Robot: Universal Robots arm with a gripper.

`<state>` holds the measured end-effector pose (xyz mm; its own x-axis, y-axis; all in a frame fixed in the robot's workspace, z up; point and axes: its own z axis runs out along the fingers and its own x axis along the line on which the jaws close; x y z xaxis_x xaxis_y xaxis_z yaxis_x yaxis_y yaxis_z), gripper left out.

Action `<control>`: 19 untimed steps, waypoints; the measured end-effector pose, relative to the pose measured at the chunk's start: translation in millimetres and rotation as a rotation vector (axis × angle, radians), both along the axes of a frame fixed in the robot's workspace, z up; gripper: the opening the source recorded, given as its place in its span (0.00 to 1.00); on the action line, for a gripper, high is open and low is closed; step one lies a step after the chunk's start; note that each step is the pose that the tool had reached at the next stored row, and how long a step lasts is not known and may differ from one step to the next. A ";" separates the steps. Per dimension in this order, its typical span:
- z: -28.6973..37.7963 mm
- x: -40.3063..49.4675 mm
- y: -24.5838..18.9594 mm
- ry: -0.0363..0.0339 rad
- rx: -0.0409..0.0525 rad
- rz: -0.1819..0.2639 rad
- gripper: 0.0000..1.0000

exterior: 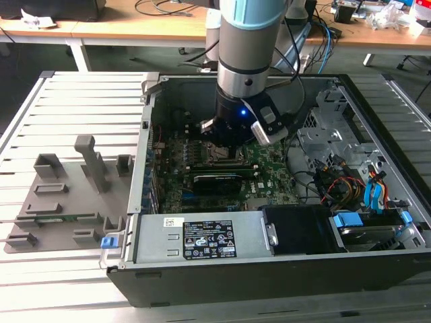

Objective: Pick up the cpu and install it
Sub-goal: 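Install the second cpu locking lever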

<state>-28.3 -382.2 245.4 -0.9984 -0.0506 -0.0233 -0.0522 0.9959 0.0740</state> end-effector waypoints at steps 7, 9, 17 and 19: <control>-8.2 -14.5 -1.5 0.0000 0.0355 0.000 0.11; -16.6 -20.0 -1.6 -0.0001 0.0361 0.000 0.11; -33.0 -46.8 -1.3 0.0000 0.0401 0.004 0.11; -34.6 -49.1 0.0 0.0002 0.0412 0.004 0.11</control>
